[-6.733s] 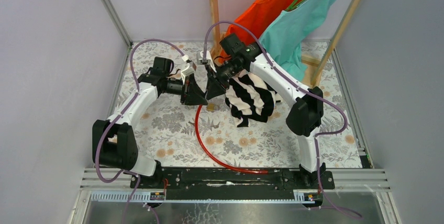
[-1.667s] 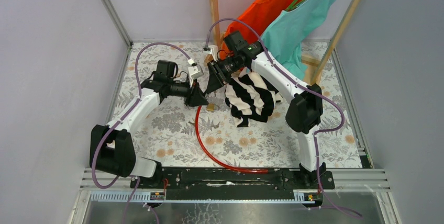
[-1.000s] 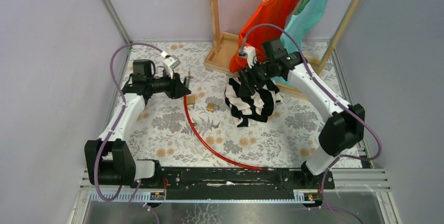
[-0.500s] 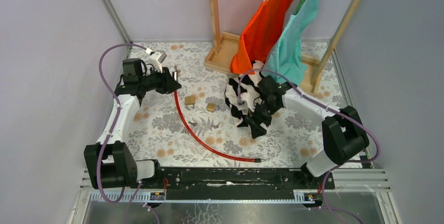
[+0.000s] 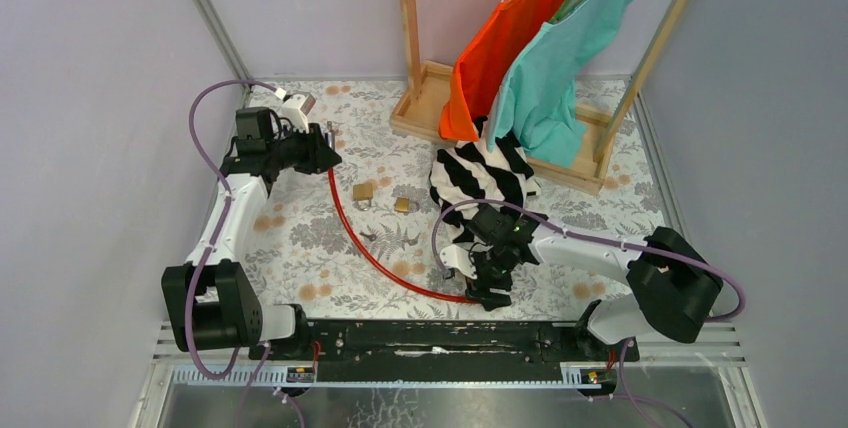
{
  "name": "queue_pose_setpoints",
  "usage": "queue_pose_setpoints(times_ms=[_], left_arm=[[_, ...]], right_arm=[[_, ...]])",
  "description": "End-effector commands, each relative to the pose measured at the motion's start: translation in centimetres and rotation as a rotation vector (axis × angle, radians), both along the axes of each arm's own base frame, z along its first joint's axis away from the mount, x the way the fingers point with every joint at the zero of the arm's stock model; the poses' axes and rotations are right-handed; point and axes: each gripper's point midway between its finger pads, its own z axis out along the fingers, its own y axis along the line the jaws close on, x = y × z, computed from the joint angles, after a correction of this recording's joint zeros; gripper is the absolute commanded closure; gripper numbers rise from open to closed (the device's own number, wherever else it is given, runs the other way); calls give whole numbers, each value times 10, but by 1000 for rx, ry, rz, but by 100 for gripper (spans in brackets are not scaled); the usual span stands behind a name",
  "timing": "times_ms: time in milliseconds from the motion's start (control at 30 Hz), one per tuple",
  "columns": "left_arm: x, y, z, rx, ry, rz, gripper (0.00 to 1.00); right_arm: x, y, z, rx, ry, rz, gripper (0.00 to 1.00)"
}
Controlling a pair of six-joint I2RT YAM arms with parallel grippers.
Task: Lock with the key
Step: Lock the lock.
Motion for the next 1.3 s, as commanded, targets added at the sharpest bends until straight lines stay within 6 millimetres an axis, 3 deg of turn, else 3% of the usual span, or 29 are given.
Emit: queue_pose_setpoints(times_ms=[0, 133, 267, 400, 567, 700, 833, 1067, 1267], left_arm=[[11, 0, 22, -19, -70, 1, 100], [5, -1, 21, -19, -72, -7, 100], [-6, -9, 19, -18, -90, -84, 100], [-31, -24, 3, 16, -55, -231, 100], [-71, -50, -26, 47, -16, -390, 100], [-93, -70, -37, 34, -1, -480, 100], [-107, -93, -39, -12, 6, -561, 100], [-89, -132, -35, -86, 17, -503, 100], [-83, -163, -39, -143, 43, -494, 100]], right_arm=[[20, 8, -7, 23, -175, 53, 29], [37, 5, -20, -1, -293, 26, 36], [70, -7, -16, -66, -425, -40, 40], [97, -14, -5, -93, -393, -158, 41], [111, -6, -9, -149, -271, -319, 43], [134, -23, -12, -237, -315, -465, 39], [146, -37, 3, -253, -255, -620, 32], [143, -32, 18, -224, -162, -690, 24], [160, -69, 7, -263, -272, -684, 20]])
